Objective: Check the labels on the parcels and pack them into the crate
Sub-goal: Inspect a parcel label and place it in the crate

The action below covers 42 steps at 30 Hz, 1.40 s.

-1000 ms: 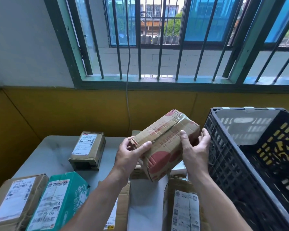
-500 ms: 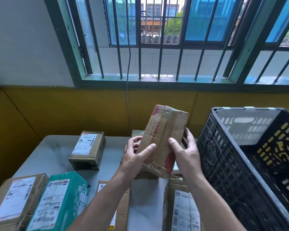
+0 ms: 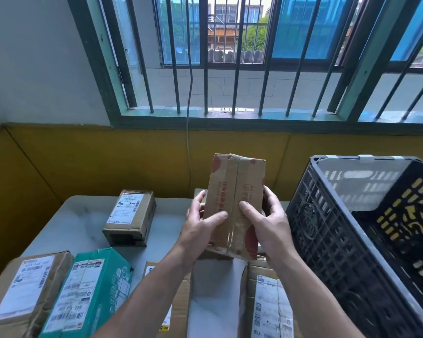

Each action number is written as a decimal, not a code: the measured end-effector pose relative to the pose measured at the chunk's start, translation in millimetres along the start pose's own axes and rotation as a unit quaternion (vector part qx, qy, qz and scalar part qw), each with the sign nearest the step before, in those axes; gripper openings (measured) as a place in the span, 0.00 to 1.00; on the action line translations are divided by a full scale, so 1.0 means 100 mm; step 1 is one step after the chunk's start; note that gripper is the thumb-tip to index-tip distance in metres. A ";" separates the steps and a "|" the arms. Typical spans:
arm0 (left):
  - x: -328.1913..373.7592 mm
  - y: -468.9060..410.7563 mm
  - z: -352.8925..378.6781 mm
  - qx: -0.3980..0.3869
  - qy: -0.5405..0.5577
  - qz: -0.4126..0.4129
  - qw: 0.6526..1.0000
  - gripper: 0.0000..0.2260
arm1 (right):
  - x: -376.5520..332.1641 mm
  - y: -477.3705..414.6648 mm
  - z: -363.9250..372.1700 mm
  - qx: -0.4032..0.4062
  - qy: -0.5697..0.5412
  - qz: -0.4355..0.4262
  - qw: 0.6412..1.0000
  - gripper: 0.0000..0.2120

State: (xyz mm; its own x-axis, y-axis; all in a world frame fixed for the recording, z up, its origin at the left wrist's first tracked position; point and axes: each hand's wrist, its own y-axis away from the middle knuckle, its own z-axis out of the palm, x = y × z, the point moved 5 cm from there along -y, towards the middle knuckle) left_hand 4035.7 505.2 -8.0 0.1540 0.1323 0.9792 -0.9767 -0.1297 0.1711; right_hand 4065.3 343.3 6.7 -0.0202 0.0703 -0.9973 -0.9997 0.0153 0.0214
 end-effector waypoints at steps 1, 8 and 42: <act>0.00 0.01 0.01 0.006 0.002 -0.003 1.000 0.33 | 0.00 0.00 0.00 -0.007 -0.001 -0.001 1.000 0.30; -0.03 0.01 -0.04 0.058 -0.017 -0.005 0.998 0.20 | 0.03 0.01 0.04 -0.046 -0.017 0.013 0.999 0.32; 0.10 -0.04 -0.04 0.056 0.018 0.050 0.997 0.26 | -0.11 0.05 0.07 -0.021 -0.005 -0.032 0.999 0.33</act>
State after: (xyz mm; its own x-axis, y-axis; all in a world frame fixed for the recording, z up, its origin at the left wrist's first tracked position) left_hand 4040.5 510.7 0.3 0.0485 0.1481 0.9878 -0.9638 -0.2528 0.0853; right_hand 4060.9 349.7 18.1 0.0430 0.0797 -0.9959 -0.9988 -0.0213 -0.0448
